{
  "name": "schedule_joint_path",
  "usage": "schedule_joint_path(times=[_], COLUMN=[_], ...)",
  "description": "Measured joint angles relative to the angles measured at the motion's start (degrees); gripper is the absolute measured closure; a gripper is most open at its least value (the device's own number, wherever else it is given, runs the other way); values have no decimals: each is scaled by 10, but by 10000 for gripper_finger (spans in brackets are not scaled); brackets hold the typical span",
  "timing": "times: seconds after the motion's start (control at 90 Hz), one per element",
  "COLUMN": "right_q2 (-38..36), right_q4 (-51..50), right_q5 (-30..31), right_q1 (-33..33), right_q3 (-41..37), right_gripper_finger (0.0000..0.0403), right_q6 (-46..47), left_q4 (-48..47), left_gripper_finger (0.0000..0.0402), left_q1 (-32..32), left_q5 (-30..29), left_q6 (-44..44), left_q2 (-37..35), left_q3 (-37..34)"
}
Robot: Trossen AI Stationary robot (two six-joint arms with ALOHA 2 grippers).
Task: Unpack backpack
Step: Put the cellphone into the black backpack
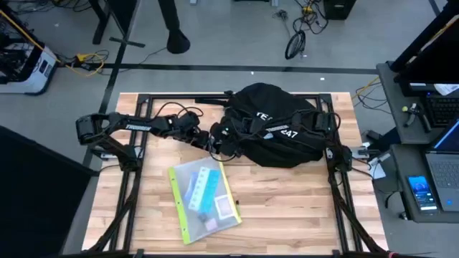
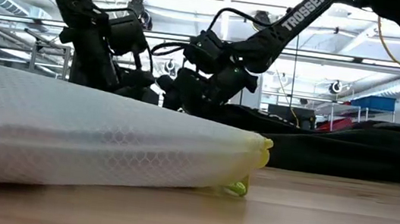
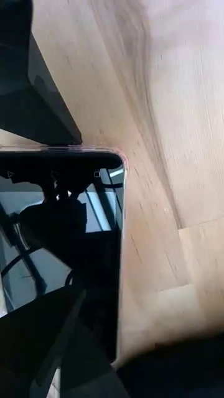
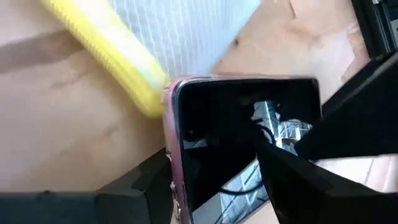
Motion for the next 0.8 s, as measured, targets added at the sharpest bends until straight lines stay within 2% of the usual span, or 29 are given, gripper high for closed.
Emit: schedule_joint_path(times=[0.078,0.189,0.233,0.3,0.467,0.556,0.644,0.8], right_q2=[0,-6,-7,-8,-28,-51,-76,-124], right_q4=[-3,1,0,5,-4,-28,-51,-122], right_q5=[-1,-9,-5,-12,16,41,66,92], right_q1=[2,8,9,10,13,13,9,0], right_q3=[0,2,4,3,3,3,3,3], right_gripper_finger=[247,331,352,352,352,353,372,385], right_q6=[21,30,32,42,130,172,213,303], left_q4=[0,-4,-3,-5,-12,-15,-20,-42], left_gripper_finger=[40,40,40,40,40,40,40,40], left_q1=[0,0,1,1,0,0,-1,0], left_q5=[0,-2,2,2,2,-3,-1,20], left_q6=[3,4,4,20,51,80,110,162], left_q2=[0,0,-2,-1,-14,-34,-61,-115], left_q3=[0,0,-1,-1,0,2,2,8])
